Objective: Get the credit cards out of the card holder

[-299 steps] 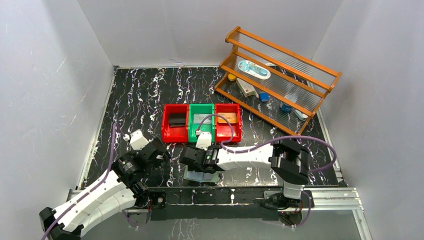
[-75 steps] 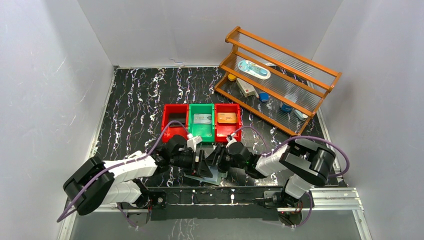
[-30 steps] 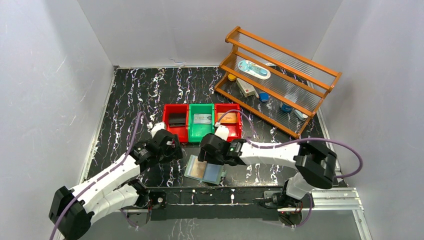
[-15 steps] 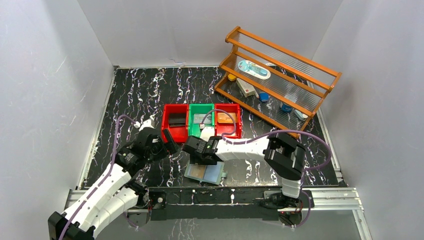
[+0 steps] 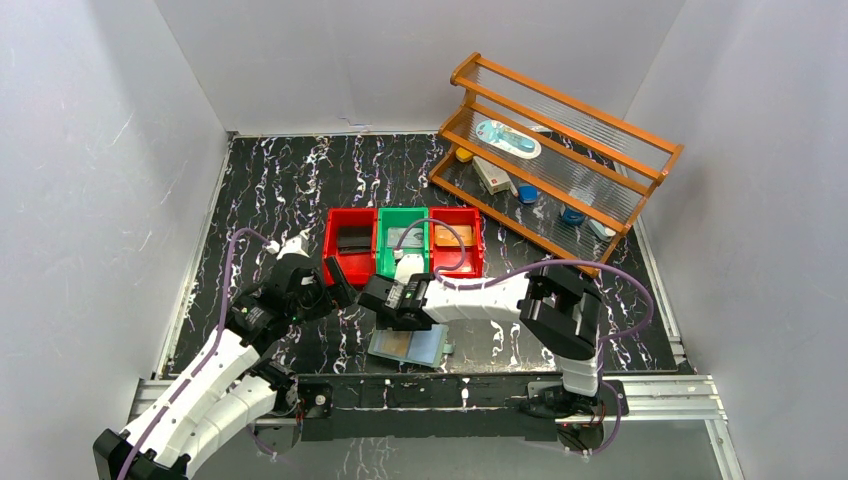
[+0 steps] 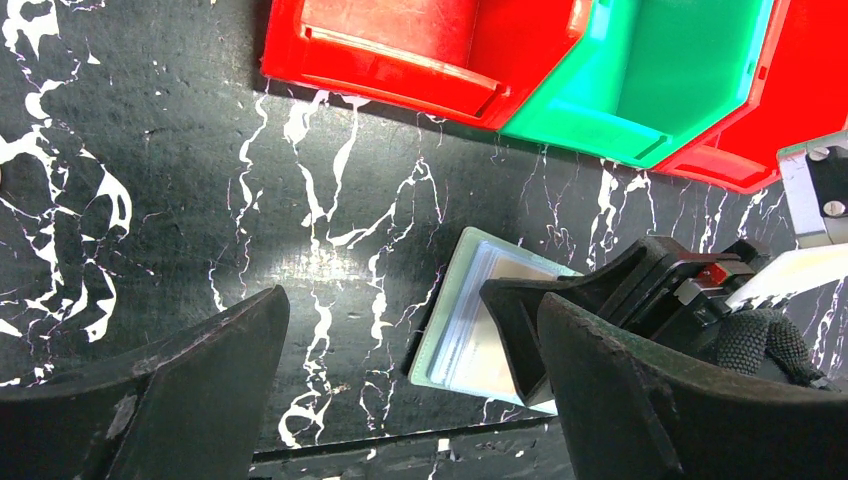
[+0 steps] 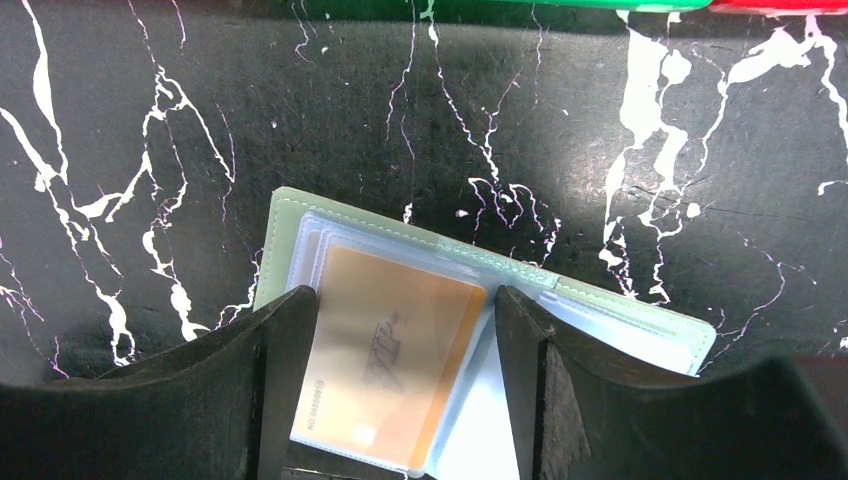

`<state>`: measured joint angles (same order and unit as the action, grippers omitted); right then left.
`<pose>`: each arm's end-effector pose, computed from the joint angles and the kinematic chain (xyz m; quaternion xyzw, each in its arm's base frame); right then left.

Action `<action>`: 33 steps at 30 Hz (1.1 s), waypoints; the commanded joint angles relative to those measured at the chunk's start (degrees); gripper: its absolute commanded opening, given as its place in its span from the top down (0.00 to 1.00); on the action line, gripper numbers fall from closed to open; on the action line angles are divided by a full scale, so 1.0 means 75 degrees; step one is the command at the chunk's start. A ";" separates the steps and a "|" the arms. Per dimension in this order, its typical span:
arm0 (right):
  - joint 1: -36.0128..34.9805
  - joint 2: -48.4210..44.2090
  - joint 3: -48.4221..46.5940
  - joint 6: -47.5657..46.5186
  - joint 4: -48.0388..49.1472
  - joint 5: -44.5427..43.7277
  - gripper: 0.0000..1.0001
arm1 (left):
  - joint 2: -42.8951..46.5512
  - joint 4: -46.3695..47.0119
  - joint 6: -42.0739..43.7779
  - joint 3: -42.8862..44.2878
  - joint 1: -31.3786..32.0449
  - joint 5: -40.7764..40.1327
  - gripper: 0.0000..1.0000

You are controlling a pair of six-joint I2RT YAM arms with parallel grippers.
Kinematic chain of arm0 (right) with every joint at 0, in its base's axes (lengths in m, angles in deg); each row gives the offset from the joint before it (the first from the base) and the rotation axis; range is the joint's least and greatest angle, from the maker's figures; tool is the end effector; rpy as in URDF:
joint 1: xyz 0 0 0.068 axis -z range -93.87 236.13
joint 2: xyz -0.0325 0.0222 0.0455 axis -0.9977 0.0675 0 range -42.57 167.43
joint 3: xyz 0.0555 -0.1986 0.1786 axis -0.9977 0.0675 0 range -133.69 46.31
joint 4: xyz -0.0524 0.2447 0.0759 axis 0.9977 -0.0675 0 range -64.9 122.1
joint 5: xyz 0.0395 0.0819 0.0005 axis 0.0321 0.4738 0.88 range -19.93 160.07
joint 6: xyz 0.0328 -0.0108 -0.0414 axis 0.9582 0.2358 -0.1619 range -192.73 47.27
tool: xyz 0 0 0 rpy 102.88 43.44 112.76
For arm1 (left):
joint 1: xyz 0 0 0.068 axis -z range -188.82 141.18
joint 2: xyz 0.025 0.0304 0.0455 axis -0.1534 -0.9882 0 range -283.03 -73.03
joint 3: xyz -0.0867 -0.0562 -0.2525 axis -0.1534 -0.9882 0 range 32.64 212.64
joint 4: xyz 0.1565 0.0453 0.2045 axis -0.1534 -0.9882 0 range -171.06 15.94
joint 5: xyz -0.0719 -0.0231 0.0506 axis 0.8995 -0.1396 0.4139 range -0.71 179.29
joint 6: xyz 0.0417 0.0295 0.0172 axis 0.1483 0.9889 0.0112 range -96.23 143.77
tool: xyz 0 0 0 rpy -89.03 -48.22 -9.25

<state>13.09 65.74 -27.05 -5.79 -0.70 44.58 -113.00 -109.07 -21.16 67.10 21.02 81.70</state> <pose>0.1250 0.3575 0.1747 -0.0084 0.9579 0.1028 0.2678 0.1328 -0.0708 0.2484 -0.1464 0.8947 -0.2058 0.3683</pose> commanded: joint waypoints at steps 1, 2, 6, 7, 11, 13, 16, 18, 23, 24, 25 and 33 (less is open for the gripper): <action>-0.0146 0.0306 0.0051 0.0058 -0.0127 0.0060 0.25 | 0.0066 -0.0158 0.0070 0.0177 -0.0039 0.0107 0.05; -0.0152 0.0301 0.0061 0.0052 -0.0112 0.0060 0.25 | 0.0076 -0.0147 0.0053 0.0170 -0.0040 0.0101 0.05; -0.0169 0.0322 0.0061 0.0052 -0.0110 0.0042 0.24 | 0.0118 -0.0149 0.0020 0.0156 -0.0035 0.0074 0.05; -0.0180 0.0340 0.0056 0.0068 -0.0123 0.0021 0.24 | 0.0131 -0.0149 0.0009 0.0142 -0.0042 0.0050 0.05; -0.0231 0.0453 0.0016 0.0182 -0.0332 -0.0137 0.24 | 0.0169 -0.0170 -0.0015 0.0130 -0.0037 0.0011 0.05; -0.0240 0.0524 -0.0040 0.0187 -0.0424 -0.0196 0.24 | 0.0193 -0.0178 -0.0042 0.0131 -0.0042 -0.0015 0.05; -0.0293 0.0623 -0.0161 0.0198 -0.0556 -0.0267 0.24 | 0.0208 -0.0179 -0.0074 0.0114 -0.0045 -0.0047 0.05; -0.0306 0.0678 -0.0232 0.0184 -0.0597 -0.0267 0.24 | 0.0199 -0.0173 -0.0068 0.0117 -0.0042 -0.0071 0.05; -0.0351 0.0734 -0.0266 0.0240 -0.0711 -0.0386 0.25 | 0.0184 -0.0173 -0.0069 0.0116 -0.0037 -0.0056 0.05; -0.0347 0.0734 -0.0238 0.0266 -0.0713 -0.0402 0.25 | 0.0177 -0.0173 -0.0068 0.0117 -0.0034 -0.0054 0.05; -0.0351 0.0734 -0.0216 0.0291 -0.0722 -0.0417 0.27 | 0.0174 -0.0173 -0.0068 0.0108 -0.0042 -0.0051 0.05; -0.0350 0.0528 0.0051 0.0367 -0.0523 -0.0578 0.33 | 0.0213 -0.0173 -0.0208 0.0034 -0.0044 -0.0018 0.05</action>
<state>11.06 67.82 -29.43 -3.74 -3.17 39.75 -112.17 -109.07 -22.12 67.10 20.96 81.74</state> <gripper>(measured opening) 0.698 0.946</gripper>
